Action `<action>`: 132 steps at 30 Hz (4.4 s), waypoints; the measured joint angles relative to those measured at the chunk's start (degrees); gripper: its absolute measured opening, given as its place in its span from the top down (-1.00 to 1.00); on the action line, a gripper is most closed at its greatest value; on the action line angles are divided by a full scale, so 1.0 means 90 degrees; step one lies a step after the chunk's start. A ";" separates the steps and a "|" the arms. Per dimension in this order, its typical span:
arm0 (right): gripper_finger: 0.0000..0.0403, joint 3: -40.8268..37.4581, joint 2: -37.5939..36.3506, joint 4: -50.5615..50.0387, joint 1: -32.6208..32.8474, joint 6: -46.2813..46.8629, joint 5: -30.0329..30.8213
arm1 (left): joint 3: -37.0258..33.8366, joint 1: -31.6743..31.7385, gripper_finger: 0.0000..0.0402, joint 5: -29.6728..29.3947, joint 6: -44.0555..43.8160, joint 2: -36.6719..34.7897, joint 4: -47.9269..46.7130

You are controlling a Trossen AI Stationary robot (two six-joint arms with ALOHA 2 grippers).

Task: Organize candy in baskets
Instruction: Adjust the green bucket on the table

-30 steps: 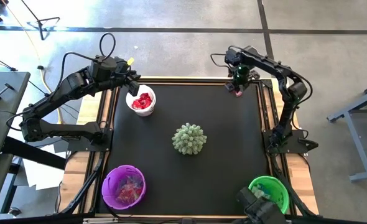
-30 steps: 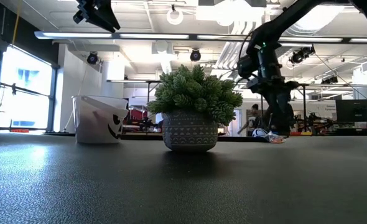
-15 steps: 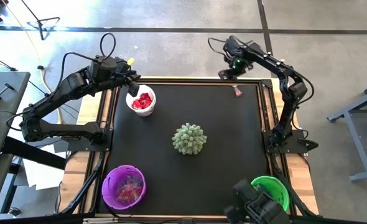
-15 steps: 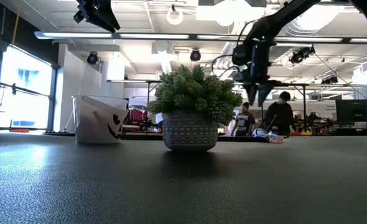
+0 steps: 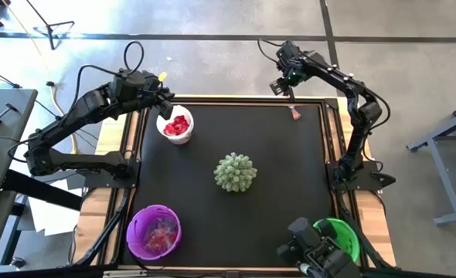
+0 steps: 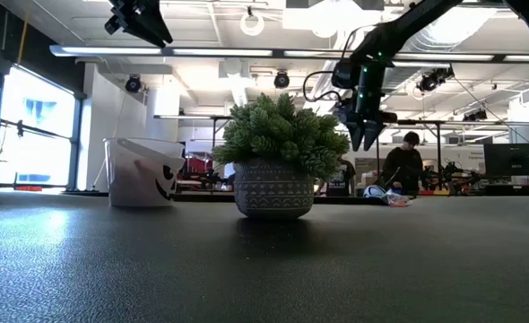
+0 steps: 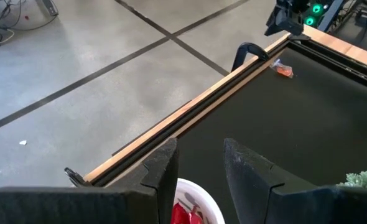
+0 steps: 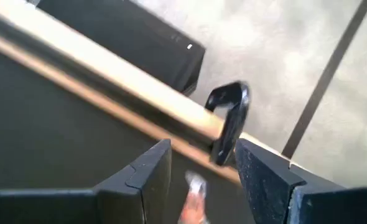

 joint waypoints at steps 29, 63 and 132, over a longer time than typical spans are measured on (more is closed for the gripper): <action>0.13 -0.0027 0.0000 -0.0196 -0.0048 0.0670 0.0157 | 0.0002 -0.0002 0.44 0.0000 0.0000 0.0000 0.0002; 0.13 -0.2748 -0.3839 -0.3657 0.5480 0.7311 -0.1788 | 0.0002 0.0000 0.44 0.0983 0.1149 0.0155 0.0429; 0.14 -0.3810 -0.3929 -0.1013 1.1340 0.9770 -0.2940 | 0.0002 -0.3152 0.44 0.0185 -0.1345 0.1056 0.2052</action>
